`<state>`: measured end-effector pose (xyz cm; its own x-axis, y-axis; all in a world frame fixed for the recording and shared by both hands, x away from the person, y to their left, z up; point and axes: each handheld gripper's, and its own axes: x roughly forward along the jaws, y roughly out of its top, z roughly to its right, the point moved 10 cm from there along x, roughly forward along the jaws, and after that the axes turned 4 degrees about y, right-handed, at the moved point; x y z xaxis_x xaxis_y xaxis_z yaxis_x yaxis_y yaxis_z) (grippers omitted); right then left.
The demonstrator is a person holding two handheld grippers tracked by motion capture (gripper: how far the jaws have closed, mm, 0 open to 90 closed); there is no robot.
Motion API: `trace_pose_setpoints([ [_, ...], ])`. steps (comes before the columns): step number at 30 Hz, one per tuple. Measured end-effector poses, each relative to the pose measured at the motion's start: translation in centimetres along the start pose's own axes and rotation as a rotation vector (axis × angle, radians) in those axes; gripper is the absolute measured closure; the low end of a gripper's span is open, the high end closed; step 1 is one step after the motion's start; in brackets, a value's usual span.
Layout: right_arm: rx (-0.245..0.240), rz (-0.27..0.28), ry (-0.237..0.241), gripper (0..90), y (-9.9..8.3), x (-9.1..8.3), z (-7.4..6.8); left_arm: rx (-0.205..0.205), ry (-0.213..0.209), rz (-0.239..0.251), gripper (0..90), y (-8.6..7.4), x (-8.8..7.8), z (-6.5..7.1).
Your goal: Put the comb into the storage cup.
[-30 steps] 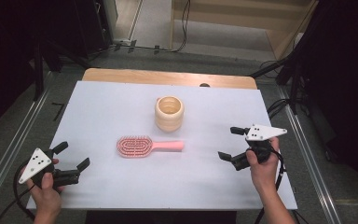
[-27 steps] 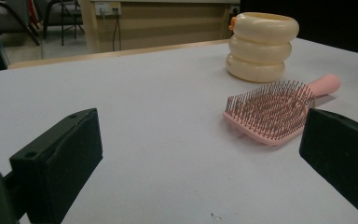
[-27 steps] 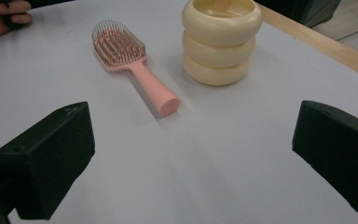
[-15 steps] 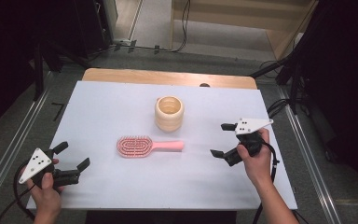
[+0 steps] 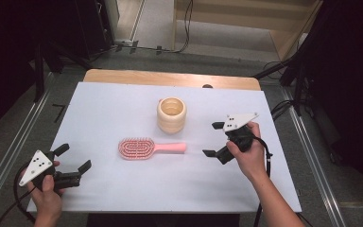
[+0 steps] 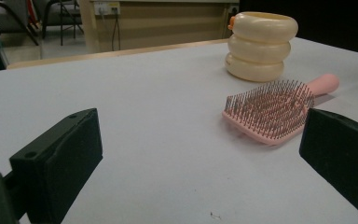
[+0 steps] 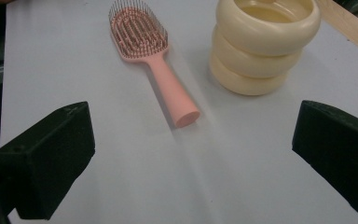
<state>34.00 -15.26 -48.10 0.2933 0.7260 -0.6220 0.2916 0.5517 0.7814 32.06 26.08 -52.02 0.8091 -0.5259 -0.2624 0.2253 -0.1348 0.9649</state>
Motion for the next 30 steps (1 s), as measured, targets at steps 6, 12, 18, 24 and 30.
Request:
trace_pose_setpoints([
  [6,-0.012,-0.022,0.014,0.0,0.6,0.6,0.2,0.001,-0.001,0.0,0.0,0.0,0.0,0.0],
  [12,-0.031,-0.048,0.026,0.0,1.4,1.5,0.4,0.001,-0.002,0.0,0.0,0.0,0.0,0.0],
  [18,-0.046,-0.065,0.043,0.0,2.1,2.2,0.4,0.003,-0.002,-0.001,0.0,0.0,0.0,0.0],
  [24,-0.059,-0.093,0.054,0.0,2.3,2.9,0.4,0.003,-0.005,0.0,0.0,0.0,-0.1,0.0],
  [30,-0.064,-0.117,0.068,0.0,2.5,3.6,0.3,0.004,-0.004,-0.001,0.0,0.0,-0.1,0.0],
])
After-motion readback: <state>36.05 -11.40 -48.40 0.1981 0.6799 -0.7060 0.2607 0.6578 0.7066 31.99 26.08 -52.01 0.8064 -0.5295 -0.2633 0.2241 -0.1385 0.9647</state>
